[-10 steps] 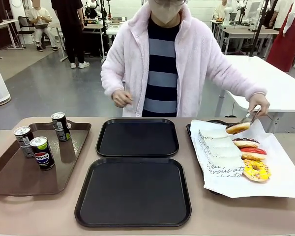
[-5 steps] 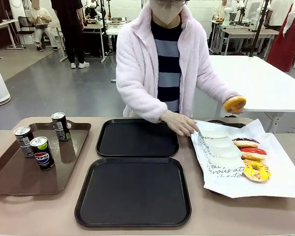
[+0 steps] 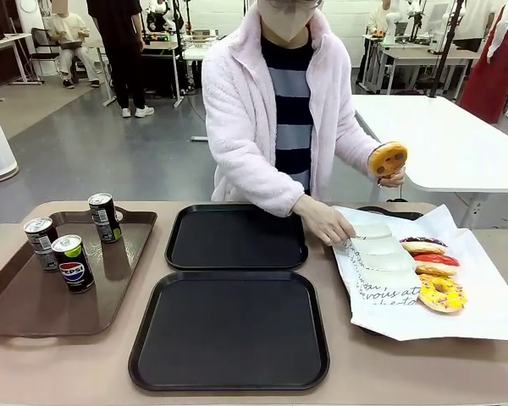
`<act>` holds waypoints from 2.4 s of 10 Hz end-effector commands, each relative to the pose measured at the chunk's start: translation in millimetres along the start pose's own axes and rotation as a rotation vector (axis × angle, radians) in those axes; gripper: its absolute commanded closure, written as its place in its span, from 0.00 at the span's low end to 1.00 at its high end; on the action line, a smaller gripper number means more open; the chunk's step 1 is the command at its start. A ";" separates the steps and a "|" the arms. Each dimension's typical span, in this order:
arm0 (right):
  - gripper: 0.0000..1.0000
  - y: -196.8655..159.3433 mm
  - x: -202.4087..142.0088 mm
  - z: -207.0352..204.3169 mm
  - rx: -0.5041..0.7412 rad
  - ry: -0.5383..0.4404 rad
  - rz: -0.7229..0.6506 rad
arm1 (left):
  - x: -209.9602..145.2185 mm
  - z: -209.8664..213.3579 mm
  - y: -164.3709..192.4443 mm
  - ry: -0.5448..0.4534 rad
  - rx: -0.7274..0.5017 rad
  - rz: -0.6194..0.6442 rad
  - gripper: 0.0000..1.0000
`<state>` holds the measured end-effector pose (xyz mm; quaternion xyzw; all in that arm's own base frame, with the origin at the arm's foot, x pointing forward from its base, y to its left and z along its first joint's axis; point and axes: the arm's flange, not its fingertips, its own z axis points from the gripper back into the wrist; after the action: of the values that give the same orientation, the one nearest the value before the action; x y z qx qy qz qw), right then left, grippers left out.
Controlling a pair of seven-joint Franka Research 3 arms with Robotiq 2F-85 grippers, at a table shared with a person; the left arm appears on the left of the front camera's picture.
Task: Set up donuts and drinks on trays.
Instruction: Pick up one Pepsi coke and place it on the Flat Tray.
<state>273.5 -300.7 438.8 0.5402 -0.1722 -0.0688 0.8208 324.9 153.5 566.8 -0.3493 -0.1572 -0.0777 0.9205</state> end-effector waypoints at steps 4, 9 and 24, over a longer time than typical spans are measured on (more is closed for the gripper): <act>0.00 -1.3 -0.4 1.3 0.010 -0.004 0.000 | 46.9 -121.6 -46.9 0.110 0.430 0.056 0.00; 0.00 -1.3 -0.4 1.3 0.010 -0.004 0.000 | 48.9 -235.7 -50.0 0.134 0.750 0.035 0.00; 0.00 -1.3 -0.4 1.3 0.010 -0.004 0.000 | 48.8 -253.1 -68.8 0.088 0.765 0.016 0.00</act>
<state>273.4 -300.8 438.5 0.5403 -0.1720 -0.0692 0.8208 411.9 -64.3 446.1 0.0235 -0.1181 -0.0335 0.9922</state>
